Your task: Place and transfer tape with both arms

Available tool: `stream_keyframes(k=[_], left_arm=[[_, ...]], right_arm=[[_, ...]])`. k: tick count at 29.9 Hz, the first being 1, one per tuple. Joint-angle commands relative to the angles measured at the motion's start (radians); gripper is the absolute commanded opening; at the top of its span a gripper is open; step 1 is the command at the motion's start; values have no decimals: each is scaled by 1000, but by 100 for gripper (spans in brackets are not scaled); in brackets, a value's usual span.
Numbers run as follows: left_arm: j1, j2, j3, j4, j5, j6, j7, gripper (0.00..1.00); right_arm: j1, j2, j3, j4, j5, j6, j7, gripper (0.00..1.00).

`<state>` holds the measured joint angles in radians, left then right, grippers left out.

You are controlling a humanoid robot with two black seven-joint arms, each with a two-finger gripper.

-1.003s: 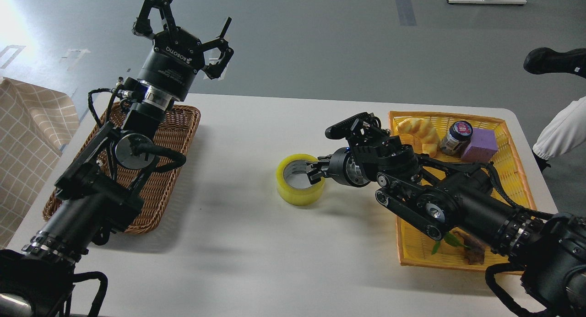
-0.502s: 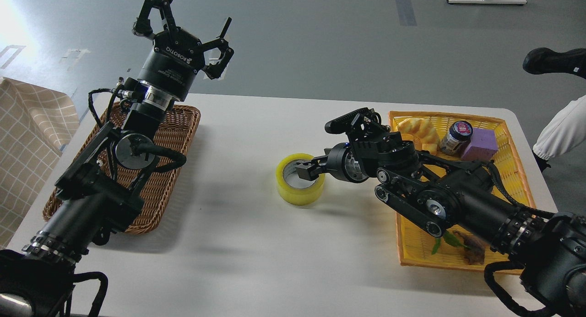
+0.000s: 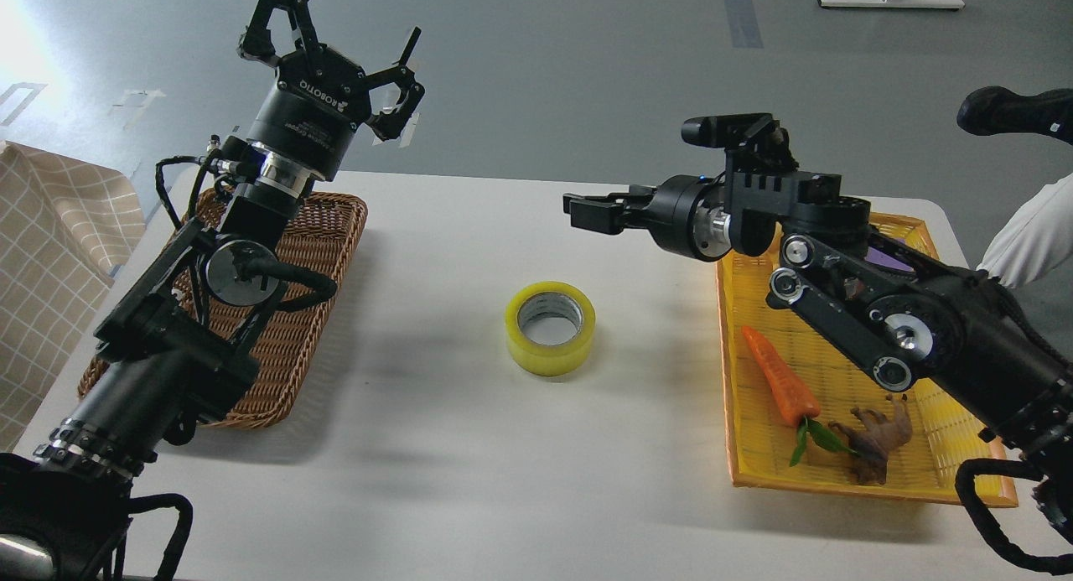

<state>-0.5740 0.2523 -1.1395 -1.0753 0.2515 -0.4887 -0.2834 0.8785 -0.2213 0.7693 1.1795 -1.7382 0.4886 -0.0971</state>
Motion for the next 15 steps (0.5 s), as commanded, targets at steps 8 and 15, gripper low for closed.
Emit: stream_keyframes(k=[8,15], left_arm=[[0,-4,3,0,2,0,3,98],[-1,-5,4,0,2,0,6,98]], right_arm=[[-177,-141,407,88,323,0,13,99],[-288,-128,655,74,607,0,71,99]])
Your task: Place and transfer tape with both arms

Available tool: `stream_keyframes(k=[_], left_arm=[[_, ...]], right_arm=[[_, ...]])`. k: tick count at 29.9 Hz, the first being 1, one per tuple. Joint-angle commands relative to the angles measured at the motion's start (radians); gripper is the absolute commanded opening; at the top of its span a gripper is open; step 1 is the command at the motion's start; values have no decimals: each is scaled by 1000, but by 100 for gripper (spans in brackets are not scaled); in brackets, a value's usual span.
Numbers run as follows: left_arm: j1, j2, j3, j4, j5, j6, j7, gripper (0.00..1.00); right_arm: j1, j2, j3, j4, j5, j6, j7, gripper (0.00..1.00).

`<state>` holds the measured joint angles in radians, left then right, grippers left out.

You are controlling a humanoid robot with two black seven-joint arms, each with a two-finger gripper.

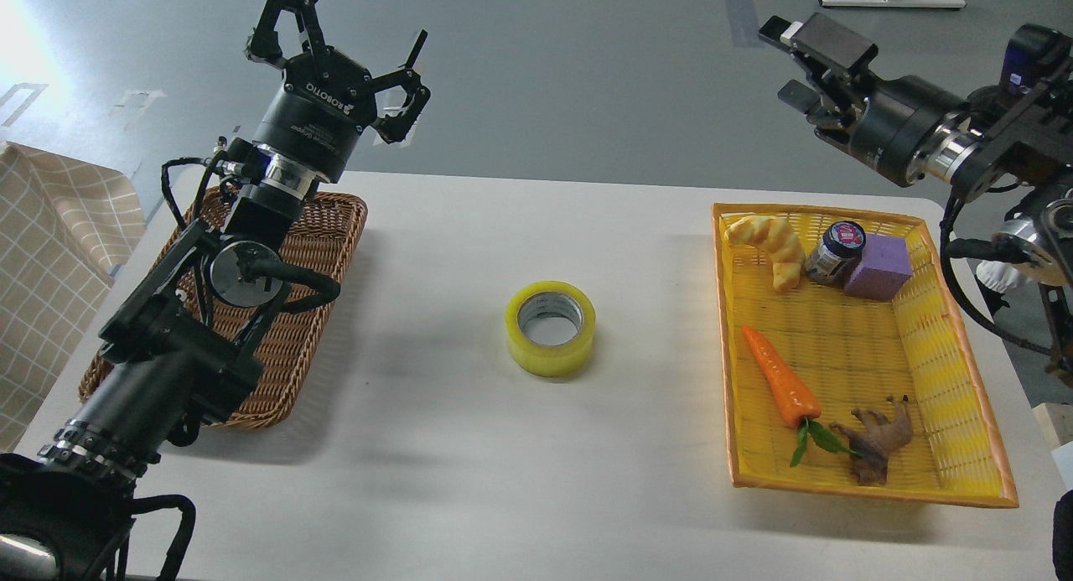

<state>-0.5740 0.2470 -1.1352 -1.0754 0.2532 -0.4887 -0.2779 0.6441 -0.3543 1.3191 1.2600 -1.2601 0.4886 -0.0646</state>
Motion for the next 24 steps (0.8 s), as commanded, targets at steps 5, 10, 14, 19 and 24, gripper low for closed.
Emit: stream_keyframes(k=[5,10,14,19,24], left_arm=[[-1,2,0,0,3,0,2,98],[2,6,0,0,6,0,5,98],[5,11,0,0,11,0,6,98],[6,11,0,0,14,0,6,98],[6,9,-1,-1,14,0,6,98]], right_arm=[[-89,70,219,-53,298,0,127,99],[-89,135,293,-128,425,0,149,99],[-86,144,282,-160,574,0,126,100],[-64,166,282,-156,694,0,101,100],[-17,167,281,-156,705,0,78,100]])
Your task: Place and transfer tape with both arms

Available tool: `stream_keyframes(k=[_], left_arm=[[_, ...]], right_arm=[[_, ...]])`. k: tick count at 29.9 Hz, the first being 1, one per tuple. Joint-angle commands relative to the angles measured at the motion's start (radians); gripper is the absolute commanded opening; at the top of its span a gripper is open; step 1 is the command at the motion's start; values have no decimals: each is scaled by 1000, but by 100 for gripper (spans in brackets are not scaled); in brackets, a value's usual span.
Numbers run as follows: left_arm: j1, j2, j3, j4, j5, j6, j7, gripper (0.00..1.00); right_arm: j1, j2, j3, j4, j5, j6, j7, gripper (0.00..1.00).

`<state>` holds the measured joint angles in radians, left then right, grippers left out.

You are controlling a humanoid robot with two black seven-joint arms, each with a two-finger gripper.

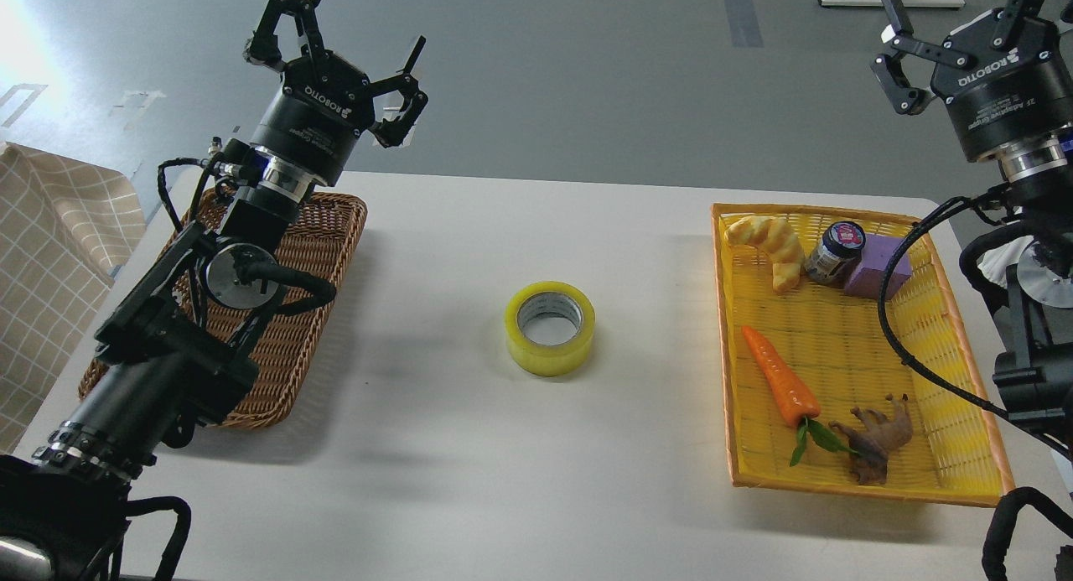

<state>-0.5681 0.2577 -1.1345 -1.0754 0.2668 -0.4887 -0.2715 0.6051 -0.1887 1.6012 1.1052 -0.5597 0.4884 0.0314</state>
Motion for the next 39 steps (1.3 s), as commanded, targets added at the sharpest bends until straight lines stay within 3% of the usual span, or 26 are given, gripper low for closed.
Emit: stream_keyframes(k=[1,39], left_arm=[[4,-2,-2,-5,0,0,0,98],[5,8,-2,-17,0,0,0,98]], right_arm=[[30,3,-1,1,4,0,-27,100],[25,103,10,5,30,0,-24,100]])
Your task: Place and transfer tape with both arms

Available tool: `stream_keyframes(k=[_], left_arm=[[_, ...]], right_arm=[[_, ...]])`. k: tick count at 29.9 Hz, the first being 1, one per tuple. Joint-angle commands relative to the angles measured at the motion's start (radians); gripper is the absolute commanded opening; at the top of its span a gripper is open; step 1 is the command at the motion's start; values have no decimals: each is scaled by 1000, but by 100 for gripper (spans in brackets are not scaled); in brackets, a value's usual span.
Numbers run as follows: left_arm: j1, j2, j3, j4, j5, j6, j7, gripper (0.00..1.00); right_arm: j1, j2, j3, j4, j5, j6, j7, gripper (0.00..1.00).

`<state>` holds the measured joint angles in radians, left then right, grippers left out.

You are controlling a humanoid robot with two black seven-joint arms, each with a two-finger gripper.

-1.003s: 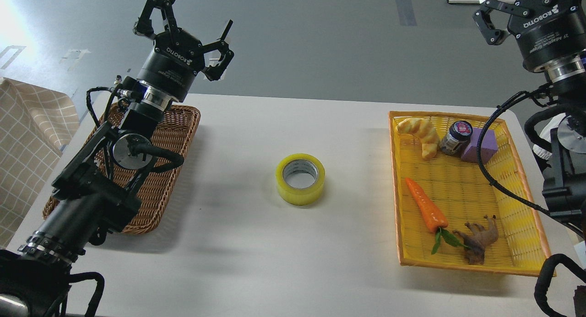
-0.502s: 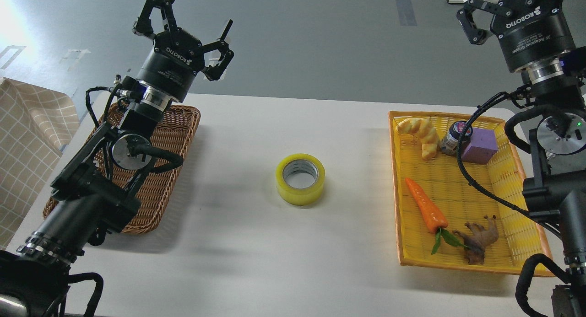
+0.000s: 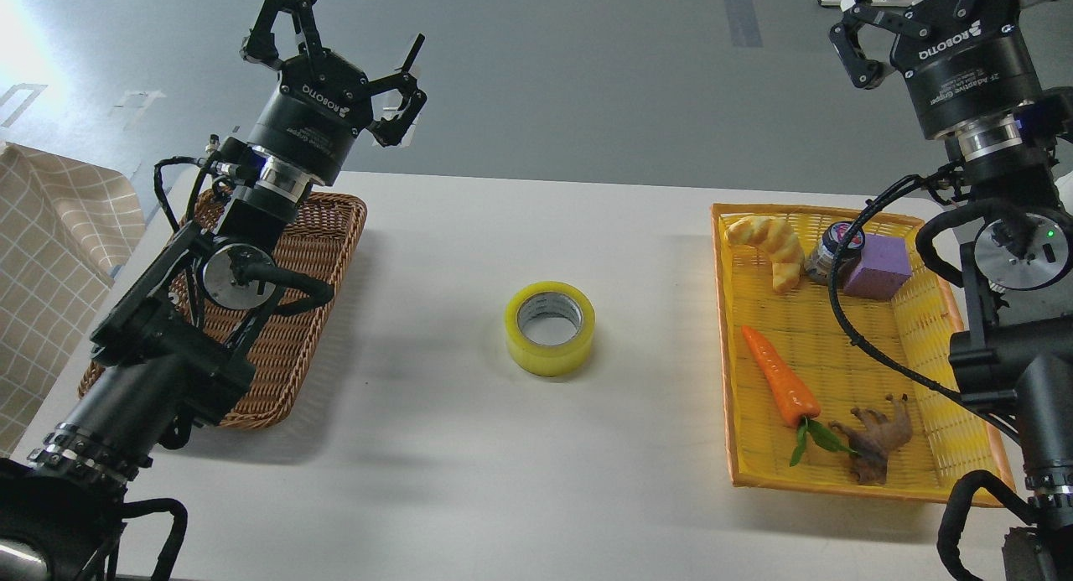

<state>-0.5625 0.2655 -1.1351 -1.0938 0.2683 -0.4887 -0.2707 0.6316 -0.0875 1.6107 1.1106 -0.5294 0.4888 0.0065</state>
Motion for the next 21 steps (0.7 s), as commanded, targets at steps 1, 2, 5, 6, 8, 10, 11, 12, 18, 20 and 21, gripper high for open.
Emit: stream_keyframes(k=[1,2,5,6,8,10,11,12,18,20,21], left_arm=[[-1,0,0,0,-1,0,-1,98],[-1,0,-2,2,-1,0,-1,98],[-1,0,-3,2,-3,0,-1,98],[-1,0,-2,2,-3,0,-1,98],[-1,0,-2,2,-3,0,-1,98],[-1,0,-2,2,-3,0,1,98],[-2,0,-2,2,-1,0,-1,98],[-4,0,-2,2,-1,0,-1,98],[-16,23,0,2,2,0,1,98],[-20,46,3,2,5,0,2,98],[-28,64,18,2,11,0,2,98]], right_arm=[[-1,2,0,0,0,0,1,100],[-1,2,0,0,0,0,1,100],[-3,3,0,0,0,0,3,100],[-3,3,0,0,-1,0,3,100],[-7,3,1,0,-1,0,3,100],[-9,3,1,0,0,0,3,100],[-9,3,1,0,-1,0,4,100],[-9,3,1,-2,-1,0,4,100],[-7,5,1,-2,-1,0,6,100],[-7,5,1,-3,-1,0,7,100],[-7,5,3,-6,-1,0,7,100]])
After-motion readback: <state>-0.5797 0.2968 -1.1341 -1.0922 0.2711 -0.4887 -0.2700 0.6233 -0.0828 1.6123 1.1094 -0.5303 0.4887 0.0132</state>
